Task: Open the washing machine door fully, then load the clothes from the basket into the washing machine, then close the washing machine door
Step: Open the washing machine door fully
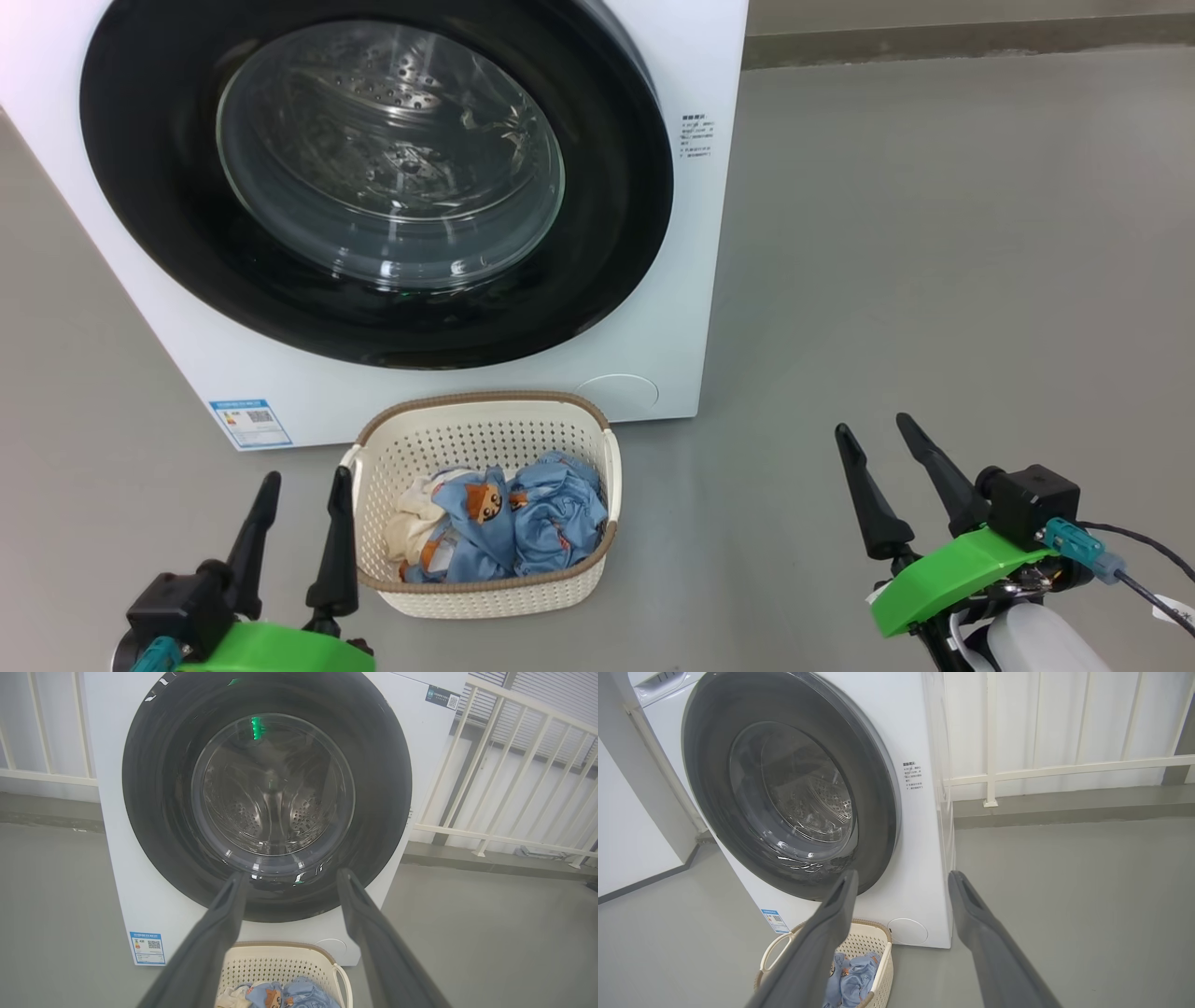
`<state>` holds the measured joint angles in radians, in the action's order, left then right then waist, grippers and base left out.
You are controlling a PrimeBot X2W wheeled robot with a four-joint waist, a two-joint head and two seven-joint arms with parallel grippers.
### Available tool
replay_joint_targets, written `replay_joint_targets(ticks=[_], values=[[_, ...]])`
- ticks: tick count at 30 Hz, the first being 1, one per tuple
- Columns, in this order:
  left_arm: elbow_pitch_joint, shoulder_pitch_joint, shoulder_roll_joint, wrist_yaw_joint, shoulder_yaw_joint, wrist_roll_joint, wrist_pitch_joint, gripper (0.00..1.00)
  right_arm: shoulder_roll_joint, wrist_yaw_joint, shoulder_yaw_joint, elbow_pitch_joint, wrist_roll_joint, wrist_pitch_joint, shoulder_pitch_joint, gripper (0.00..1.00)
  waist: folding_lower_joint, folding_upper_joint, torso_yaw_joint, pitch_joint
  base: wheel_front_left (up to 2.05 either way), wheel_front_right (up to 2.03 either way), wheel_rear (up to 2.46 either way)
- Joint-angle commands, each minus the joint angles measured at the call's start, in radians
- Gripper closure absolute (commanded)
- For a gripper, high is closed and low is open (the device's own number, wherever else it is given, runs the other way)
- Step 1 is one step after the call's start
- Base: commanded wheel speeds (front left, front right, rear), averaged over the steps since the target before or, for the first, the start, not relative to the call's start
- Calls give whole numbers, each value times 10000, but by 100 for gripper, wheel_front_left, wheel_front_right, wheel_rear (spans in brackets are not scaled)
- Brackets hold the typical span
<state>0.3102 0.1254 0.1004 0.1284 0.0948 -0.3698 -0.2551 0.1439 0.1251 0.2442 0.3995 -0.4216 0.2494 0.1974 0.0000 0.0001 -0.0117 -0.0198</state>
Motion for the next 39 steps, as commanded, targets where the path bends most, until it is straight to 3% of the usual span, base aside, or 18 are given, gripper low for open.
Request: replay_joint_targets(ticks=[1,24,38,39], values=[[-287,346,142,23,-369,-38,-67,0,55,56,84,-183,106,124,357,0,0,-1,1,11,0,0,0],[-54,456,-70,23,-578,-395,-67,0,176,56,-544,-160,235,124,860,0,0,-1,123,505,0,0,0],[-187,803,176,23,-404,-512,-67,0,241,56,-1143,-306,-168,124,1662,0,0,-1,249,1404,0,0,0],[-207,826,190,23,-404,-499,-67,0,266,56,-1186,-329,-218,124,1740,7,0,-1,260,1487,0,0,0]])
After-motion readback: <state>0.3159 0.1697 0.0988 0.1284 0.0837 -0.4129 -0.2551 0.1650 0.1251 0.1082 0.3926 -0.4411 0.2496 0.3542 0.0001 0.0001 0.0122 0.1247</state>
